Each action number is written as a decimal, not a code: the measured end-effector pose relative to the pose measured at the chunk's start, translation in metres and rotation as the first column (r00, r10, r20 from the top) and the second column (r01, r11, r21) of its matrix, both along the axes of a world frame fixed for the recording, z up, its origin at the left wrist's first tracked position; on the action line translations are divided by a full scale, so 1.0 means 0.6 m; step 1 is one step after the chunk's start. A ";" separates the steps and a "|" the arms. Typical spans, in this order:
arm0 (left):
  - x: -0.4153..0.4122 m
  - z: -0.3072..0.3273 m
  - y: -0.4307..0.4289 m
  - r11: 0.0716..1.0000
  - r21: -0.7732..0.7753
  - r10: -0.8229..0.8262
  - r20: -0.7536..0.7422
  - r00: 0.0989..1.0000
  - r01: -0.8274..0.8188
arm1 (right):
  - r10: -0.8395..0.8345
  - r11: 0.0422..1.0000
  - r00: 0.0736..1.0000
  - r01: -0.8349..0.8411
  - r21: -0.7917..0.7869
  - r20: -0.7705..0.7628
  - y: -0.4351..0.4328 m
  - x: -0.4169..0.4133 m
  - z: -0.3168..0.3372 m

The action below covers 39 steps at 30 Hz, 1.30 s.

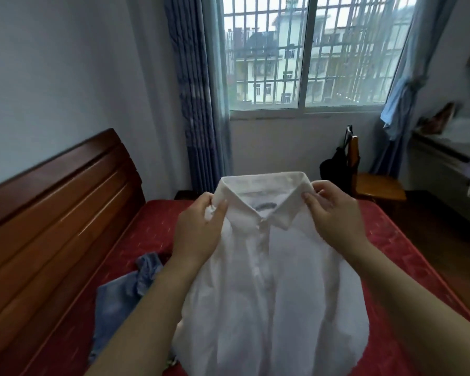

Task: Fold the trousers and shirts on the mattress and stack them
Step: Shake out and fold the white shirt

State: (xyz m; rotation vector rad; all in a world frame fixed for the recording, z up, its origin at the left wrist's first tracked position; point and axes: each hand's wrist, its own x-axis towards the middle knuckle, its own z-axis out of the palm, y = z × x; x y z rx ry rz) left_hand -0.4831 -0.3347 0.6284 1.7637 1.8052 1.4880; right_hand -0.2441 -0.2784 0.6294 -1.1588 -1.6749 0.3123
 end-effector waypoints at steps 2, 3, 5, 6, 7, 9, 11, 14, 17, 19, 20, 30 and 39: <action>-0.001 -0.015 -0.006 0.994 -0.113 0.004 -0.051 0.999 -0.010 | -0.055 0.995 0.996 0.061 -0.084 0.074 -0.011 -0.009 -0.016; 0.001 -0.020 -0.009 0.993 -0.119 0.009 -0.035 0.999 -0.013 | -0.078 0.994 0.995 0.083 -0.076 0.064 -0.017 -0.012 -0.019; 0.008 -0.015 -0.006 0.998 -0.061 0.012 0.074 0.997 -0.007 | -0.126 0.992 0.992 0.126 -0.011 -0.007 -0.028 -0.020 -0.008; 0.015 -0.004 -0.003 1.000 -0.027 0.003 0.137 0.991 0.001 | -0.133 0.991 0.990 0.134 0.019 -0.054 -0.036 -0.026 0.003; 0.025 0.007 0.003 1.000 -0.005 -0.020 0.195 0.981 0.021 | -0.117 0.992 0.989 0.121 0.039 -0.092 -0.042 -0.036 0.014; 0.050 0.029 0.013 0.995 0.006 -0.100 0.299 0.949 0.102 | -0.041 0.996 0.992 0.049 0.069 -0.119 -0.053 -0.061 0.032; 0.077 0.046 0.024 0.973 0.011 -0.216 0.414 0.884 0.232 | 0.033 0.995 0.994 -0.023 0.098 -0.101 -0.056 -0.085 0.046; 0.103 0.055 0.047 0.912 0.011 -0.349 0.547 0.761 0.410 | 0.174 0.982 0.984 -0.169 0.082 -0.050 -0.047 -0.088 0.053; 0.114 0.049 0.069 0.913 -0.012 -0.328 0.574 0.750 0.408 | 0.167 0.983 0.979 -0.157 0.092 -0.116 -0.049 -0.038 0.038; 0.118 0.051 0.081 0.940 0.008 -0.295 0.526 0.798 0.342 | -0.004 0.985 0.988 0.030 0.169 -0.152 -0.048 0.007 0.037; 0.121 0.058 0.086 0.940 0.046 -0.317 0.480 0.818 0.337 | -0.042 0.981 0.989 0.068 0.180 -0.145 -0.045 0.022 0.047; 0.179 0.081 0.096 0.885 0.228 -0.455 0.236 0.859 0.406 | 0.036 0.981 0.980 0.003 0.192 -0.198 0.018 0.009 0.090; 0.204 -0.015 0.105 0.899 0.068 -0.439 0.130 0.889 0.434 | 0.052 0.981 0.997 -0.041 0.190 -0.055 0.044 0.074 0.105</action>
